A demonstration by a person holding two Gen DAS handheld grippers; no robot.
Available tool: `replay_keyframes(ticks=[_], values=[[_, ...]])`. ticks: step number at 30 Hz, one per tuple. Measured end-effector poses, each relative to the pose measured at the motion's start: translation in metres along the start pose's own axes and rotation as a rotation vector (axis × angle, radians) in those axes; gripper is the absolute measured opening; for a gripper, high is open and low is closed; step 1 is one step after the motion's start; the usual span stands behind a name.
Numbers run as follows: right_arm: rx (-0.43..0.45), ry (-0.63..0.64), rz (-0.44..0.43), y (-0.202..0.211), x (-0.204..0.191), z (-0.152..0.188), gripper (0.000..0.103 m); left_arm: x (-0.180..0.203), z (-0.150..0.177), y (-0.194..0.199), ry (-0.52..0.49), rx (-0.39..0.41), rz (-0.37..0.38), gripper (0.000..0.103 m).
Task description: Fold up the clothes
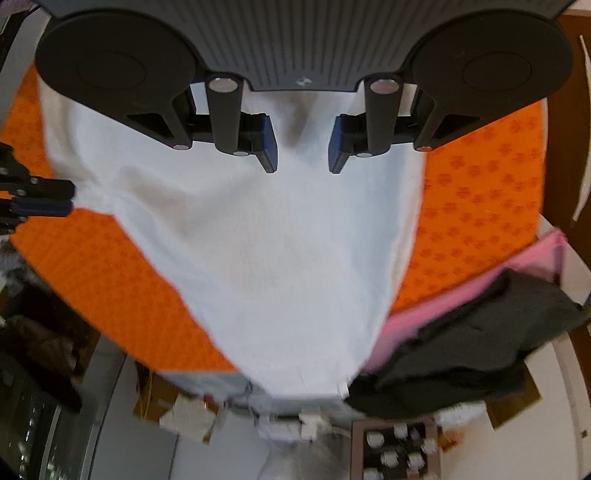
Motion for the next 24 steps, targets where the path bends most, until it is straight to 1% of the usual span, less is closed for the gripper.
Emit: replay_keyframes(ticks=[1, 2, 6, 8, 12, 15, 18, 20, 21, 24], values=[[0.008, -0.009, -0.001, 0.012, -0.001, 0.0, 0.026, -0.002, 0.001, 0.012, 0.012, 0.019, -0.001, 0.035], [0.015, -0.017, -0.002, 0.024, -0.003, 0.001, 0.029, -0.005, 0.004, 0.025, 0.029, 0.036, -0.004, 0.035], [0.013, -0.027, 0.004, 0.066, -0.014, 0.014, 0.031, -0.019, 0.021, 0.08, 0.104, 0.099, -0.017, 0.036], [0.011, -0.032, 0.007, 0.086, -0.019, 0.021, 0.034, -0.026, 0.036, 0.105, 0.135, 0.122, -0.04, 0.036], [0.006, -0.056, 0.01, 0.116, -0.033, 0.041, 0.035, -0.036, 0.073, 0.153, 0.209, 0.147, -0.083, 0.036], [0.006, -0.081, 0.004, 0.132, -0.045, 0.056, 0.035, -0.043, 0.102, 0.18, 0.243, 0.141, -0.127, 0.036], [0.011, -0.087, -0.01, 0.147, -0.064, 0.069, 0.035, -0.044, 0.13, 0.205, 0.259, 0.131, -0.149, 0.037], [0.019, -0.087, -0.017, 0.158, -0.077, 0.076, 0.037, -0.045, 0.147, 0.217, 0.261, 0.117, -0.168, 0.038], [0.018, -0.089, -0.018, 0.162, -0.083, 0.08, 0.038, -0.046, 0.154, 0.222, 0.27, 0.109, -0.174, 0.038], [0.007, -0.092, -0.019, 0.177, -0.102, 0.089, 0.039, -0.052, 0.172, 0.229, 0.341, 0.089, -0.161, 0.039]])
Point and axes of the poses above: each gripper's, at about its wrist camera, not at the fingertips, and y roughly against the way its jaws point, x to its right, z to its underside, the point moved 9 cm from there along -y, roughly the way its jaws point, and after that the axes turned 9 degrees about y, right-handed, at the moved point
